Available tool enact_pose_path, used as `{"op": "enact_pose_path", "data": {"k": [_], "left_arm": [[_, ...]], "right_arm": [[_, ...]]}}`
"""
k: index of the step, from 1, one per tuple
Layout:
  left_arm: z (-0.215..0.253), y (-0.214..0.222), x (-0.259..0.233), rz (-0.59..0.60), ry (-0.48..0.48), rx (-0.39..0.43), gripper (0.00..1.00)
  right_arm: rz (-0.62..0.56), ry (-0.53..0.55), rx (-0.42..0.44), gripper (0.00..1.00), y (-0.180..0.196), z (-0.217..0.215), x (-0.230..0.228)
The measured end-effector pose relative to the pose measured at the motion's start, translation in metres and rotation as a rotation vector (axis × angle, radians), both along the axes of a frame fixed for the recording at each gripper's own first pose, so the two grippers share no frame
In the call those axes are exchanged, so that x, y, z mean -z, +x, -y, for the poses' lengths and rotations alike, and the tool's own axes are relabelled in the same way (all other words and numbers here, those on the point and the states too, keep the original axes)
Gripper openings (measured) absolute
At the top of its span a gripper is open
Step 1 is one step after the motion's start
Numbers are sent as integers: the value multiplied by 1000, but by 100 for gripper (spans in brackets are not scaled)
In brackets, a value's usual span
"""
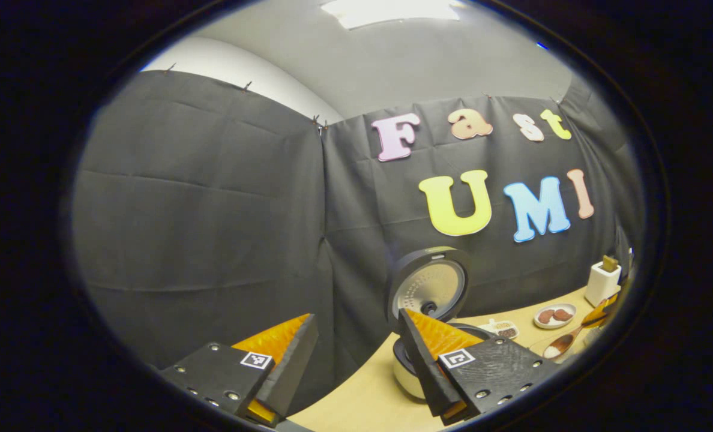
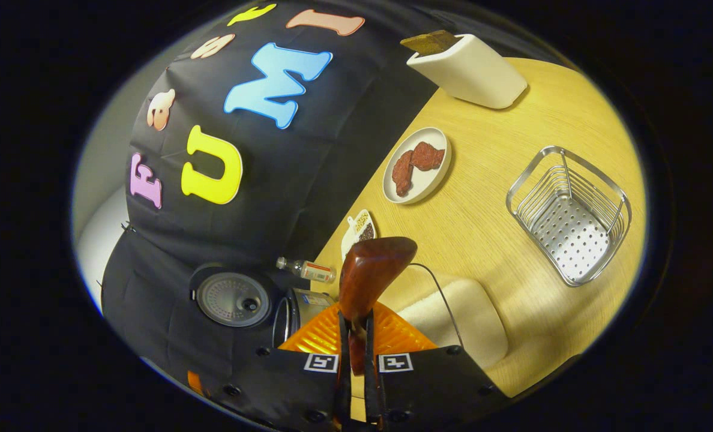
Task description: Close the left gripper, press the button to open the rice cooker; take a wooden spoon from the chopstick holder with the right hand, scoop a spoonful of rice and pour it into the rice cooker, then put the wooden spoon back into the chopstick holder.
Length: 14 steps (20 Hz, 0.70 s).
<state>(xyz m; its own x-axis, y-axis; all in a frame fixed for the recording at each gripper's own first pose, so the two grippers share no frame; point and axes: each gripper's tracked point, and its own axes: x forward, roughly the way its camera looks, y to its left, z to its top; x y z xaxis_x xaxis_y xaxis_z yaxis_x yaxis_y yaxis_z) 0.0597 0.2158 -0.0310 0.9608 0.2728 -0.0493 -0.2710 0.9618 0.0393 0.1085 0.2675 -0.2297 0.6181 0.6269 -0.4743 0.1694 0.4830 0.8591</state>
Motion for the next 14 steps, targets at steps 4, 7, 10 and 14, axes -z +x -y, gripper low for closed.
{"op": "enact_pose_path", "data": {"k": [4, 7, 10, 14], "left_arm": [[1, 1, 2, 4, -10, 4, 84], [-2, 0, 6, -1, -15, -2, 84], [-11, -6, 10, -12, -23, -19, 84], [-24, -14, 16, -25, -22, -49, 84]], "right_arm": [[32, 70, -16, 10, 7, -14, -30], [44, 126, -36, 10, 10, -34, -54], [76, 160, -76, 10, 16, -61, -77], [126, 184, -136, 10, 27, -102, -102]]}}
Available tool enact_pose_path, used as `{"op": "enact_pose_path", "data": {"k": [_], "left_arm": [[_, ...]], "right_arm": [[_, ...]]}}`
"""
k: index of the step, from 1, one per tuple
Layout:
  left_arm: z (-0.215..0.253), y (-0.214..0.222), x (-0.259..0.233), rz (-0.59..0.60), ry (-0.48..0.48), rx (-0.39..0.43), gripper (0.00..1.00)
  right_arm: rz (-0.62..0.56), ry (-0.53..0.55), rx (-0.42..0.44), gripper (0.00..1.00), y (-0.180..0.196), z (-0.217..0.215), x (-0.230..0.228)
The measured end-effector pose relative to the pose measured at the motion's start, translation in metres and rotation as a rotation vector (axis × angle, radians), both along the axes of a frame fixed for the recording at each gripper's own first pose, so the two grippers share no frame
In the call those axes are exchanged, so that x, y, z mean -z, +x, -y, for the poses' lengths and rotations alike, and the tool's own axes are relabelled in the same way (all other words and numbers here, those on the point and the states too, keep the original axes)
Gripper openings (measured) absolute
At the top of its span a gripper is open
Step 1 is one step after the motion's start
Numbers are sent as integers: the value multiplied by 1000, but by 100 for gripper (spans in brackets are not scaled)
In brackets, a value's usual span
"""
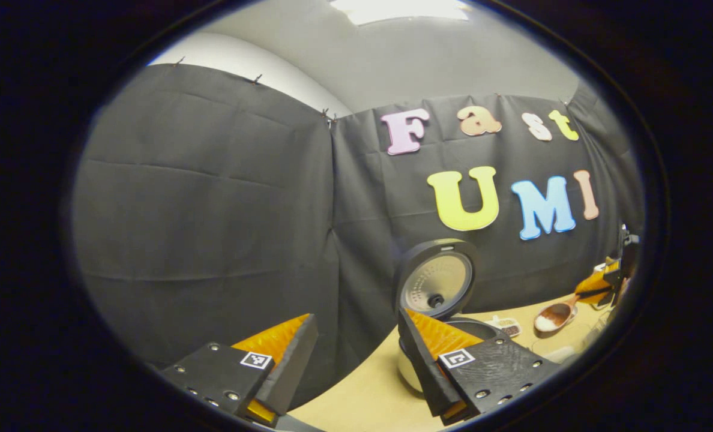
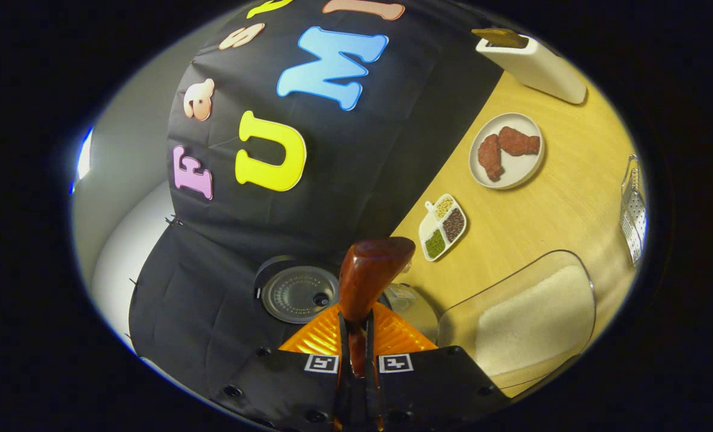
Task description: Close the left gripper, press the button to open the rice cooker; take a wooden spoon from the chopstick holder with the right hand, scoop a spoonful of rice and pour it into the rice cooker, then put the wooden spoon back into the chopstick holder.
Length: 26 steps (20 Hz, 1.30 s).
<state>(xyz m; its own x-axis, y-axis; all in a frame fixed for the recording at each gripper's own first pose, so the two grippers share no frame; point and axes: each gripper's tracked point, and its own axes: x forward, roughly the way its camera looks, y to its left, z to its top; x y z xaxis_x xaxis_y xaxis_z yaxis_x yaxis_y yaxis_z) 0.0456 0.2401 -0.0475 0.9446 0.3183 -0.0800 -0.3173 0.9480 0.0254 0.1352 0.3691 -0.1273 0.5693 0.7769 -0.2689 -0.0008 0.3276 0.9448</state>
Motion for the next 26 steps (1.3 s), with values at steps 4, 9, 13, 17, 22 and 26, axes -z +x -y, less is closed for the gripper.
{"op": "enact_pose_path", "data": {"k": [4, 9, 13, 17, 22, 26], "left_arm": [[-13, -6, 4, -7, -5, -29, 84], [-31, -10, 10, -16, -9, -59, 84], [-43, -12, 18, -29, -16, -81, 84], [-53, -14, 29, -50, -18, -101, 84], [-63, -18, 37, -69, -16, -126, 85], [-67, -19, 42, -78, -22, -143, 85]], "right_arm": [[56, 5, -52, 10, 8, -42, -18], [102, -1, -84, 10, 20, -90, -30], [150, -69, -114, 10, 28, -123, -20], [216, -168, -163, 10, 26, -156, 0], [319, -311, -227, 10, 23, -186, 25], [459, -455, -280, 10, 18, -197, 36]]}}
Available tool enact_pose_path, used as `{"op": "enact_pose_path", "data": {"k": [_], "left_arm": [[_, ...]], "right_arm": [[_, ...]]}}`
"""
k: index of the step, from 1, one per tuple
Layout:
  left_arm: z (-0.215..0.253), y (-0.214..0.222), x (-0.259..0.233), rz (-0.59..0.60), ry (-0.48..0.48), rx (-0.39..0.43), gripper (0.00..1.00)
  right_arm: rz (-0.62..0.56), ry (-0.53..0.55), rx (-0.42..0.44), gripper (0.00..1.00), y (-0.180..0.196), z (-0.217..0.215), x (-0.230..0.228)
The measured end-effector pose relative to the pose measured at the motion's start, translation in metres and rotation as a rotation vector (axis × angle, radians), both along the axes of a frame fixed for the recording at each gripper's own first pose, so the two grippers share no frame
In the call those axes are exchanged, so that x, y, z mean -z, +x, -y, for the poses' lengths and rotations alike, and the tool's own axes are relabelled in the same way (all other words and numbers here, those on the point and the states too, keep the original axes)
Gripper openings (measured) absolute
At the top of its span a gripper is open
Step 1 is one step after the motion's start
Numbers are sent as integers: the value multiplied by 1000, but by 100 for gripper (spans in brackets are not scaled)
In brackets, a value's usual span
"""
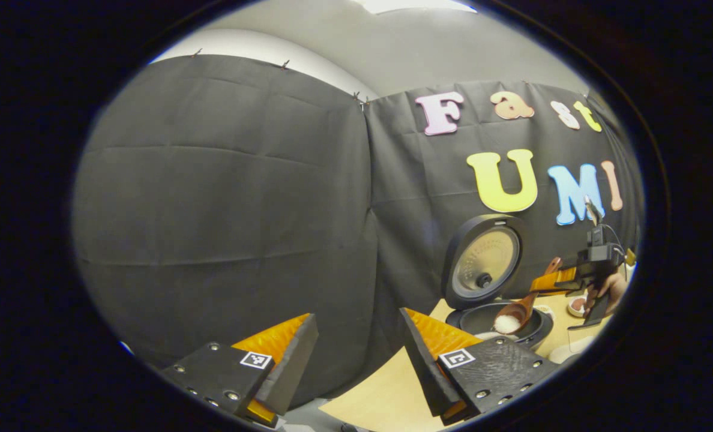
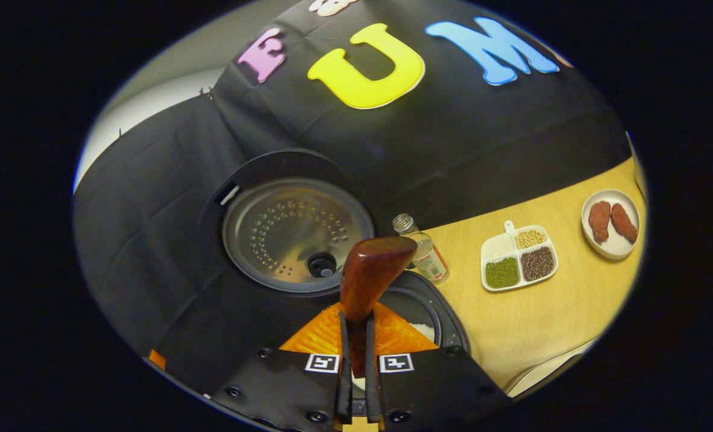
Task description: Close the left gripper, press the button to open the rice cooker; take a wooden spoon from the chopstick holder with the right hand, scoop a spoonful of rice and pour it into the rice cooker, then put the wooden spoon back into the chopstick holder.
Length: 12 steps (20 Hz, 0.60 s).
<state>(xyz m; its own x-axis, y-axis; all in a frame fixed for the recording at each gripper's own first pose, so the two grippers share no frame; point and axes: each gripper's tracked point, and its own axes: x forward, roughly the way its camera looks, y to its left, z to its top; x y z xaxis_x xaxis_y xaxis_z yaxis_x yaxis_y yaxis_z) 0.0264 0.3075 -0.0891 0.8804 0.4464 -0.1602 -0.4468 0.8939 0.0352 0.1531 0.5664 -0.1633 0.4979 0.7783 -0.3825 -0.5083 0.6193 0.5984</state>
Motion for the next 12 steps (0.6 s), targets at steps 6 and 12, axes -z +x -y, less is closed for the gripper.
{"op": "enact_pose_path", "data": {"k": [6, 12], "left_arm": [[0, -3, 2, -1, -9, -3, 85], [2, 2, 1, 7, -18, 4, 85]], "right_arm": [[260, -184, -86, 7, -3, -8, -10], [564, -355, -168, 10, -10, -17, -26]]}}
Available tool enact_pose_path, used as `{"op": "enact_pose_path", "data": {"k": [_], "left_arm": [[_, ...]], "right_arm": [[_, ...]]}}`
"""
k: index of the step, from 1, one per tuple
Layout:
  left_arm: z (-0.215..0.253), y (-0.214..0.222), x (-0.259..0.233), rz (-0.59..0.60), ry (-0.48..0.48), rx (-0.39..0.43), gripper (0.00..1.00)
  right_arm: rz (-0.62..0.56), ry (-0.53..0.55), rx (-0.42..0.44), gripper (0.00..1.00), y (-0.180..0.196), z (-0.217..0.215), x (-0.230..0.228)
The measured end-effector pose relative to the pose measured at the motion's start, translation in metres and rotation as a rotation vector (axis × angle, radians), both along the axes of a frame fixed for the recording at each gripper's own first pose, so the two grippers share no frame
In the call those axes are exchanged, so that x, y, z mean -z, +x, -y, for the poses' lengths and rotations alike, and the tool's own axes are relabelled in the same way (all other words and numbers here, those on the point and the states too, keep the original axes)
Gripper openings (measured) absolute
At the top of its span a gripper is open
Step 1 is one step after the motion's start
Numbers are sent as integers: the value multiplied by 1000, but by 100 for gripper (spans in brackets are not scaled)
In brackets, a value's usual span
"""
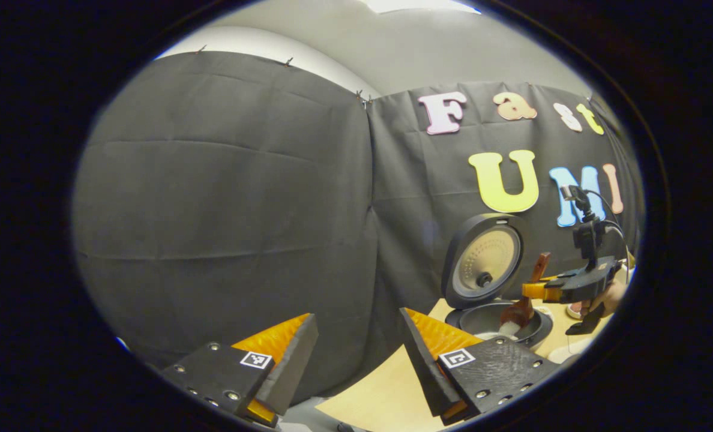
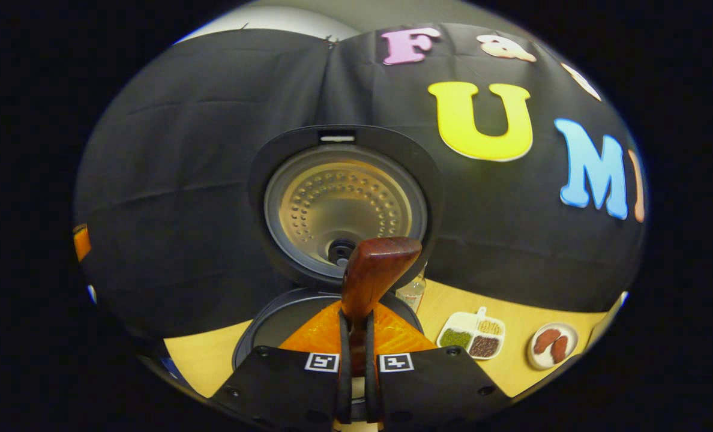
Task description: Close the left gripper, press the button to open the rice cooker; take a wooden spoon from the chopstick holder with the right hand, scoop a spoonful of rice and pour it into the rice cooker, then put the wooden spoon back into the chopstick holder.
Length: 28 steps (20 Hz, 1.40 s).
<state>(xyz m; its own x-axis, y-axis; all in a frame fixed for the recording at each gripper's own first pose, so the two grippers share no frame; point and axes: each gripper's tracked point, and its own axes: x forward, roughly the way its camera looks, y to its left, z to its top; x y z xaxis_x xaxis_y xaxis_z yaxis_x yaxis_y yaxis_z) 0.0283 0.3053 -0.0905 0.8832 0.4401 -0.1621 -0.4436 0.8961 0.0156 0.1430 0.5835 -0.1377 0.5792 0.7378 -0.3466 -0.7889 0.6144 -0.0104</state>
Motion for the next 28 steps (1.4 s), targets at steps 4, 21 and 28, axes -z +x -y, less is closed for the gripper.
{"op": "enact_pose_path", "data": {"k": [4, 21, 28], "left_arm": [[2, 0, -1, 6, -3, 7, 86], [53, 32, -29, 74, -18, 148, 85], [99, 51, -47, 111, -17, 239, 85]], "right_arm": [[186, -68, -46, 10, -7, -6, -12], [-111, 229, 226, 11, 29, 96, -51], [-127, 261, 366, 10, 43, 186, -58]]}}
